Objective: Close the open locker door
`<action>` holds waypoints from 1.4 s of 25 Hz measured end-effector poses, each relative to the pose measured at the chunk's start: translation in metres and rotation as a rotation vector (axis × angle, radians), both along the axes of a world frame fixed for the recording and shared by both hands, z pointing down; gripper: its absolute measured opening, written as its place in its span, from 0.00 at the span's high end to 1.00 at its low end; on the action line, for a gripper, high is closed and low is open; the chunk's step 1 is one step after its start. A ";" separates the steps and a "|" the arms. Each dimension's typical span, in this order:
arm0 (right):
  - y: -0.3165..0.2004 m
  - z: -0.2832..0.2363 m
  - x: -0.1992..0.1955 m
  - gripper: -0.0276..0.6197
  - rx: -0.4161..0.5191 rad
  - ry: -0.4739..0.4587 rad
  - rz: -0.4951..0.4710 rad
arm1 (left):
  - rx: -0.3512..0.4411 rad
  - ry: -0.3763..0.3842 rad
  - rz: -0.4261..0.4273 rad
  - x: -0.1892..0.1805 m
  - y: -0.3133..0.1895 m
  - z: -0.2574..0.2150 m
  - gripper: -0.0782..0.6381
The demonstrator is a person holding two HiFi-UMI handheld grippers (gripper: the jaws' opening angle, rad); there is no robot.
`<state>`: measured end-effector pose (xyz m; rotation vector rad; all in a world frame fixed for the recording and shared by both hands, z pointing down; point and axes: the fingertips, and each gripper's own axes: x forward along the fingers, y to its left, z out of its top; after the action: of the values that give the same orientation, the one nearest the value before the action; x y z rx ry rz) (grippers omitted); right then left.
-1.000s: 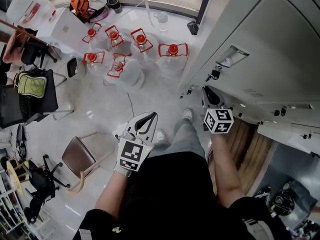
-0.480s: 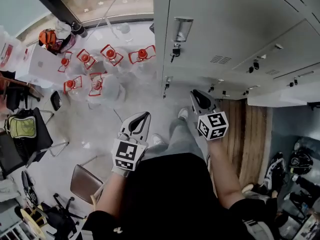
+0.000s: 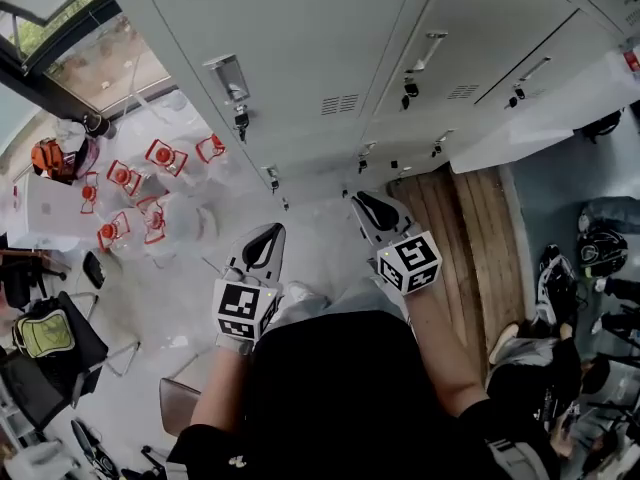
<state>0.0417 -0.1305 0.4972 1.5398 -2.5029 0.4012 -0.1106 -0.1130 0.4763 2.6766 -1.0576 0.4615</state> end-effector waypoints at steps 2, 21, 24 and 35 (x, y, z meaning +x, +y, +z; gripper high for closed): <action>0.005 -0.007 0.018 0.86 0.010 -0.001 0.010 | 0.013 0.007 0.018 0.020 -0.003 -0.007 0.86; 0.051 -0.104 0.126 0.86 0.182 0.023 0.080 | 0.058 0.057 0.169 0.140 -0.001 -0.055 0.86; 0.057 -0.114 0.131 0.86 0.206 0.019 0.093 | 0.070 0.069 0.183 0.146 0.001 -0.063 0.86; 0.069 -0.130 0.149 0.86 0.244 0.048 0.121 | 0.108 0.110 0.201 0.158 0.004 -0.079 0.86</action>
<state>0.1907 -0.0619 0.3675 1.7725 -2.5054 0.0742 0.0477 -0.1094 0.3977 2.8813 -0.8097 0.2953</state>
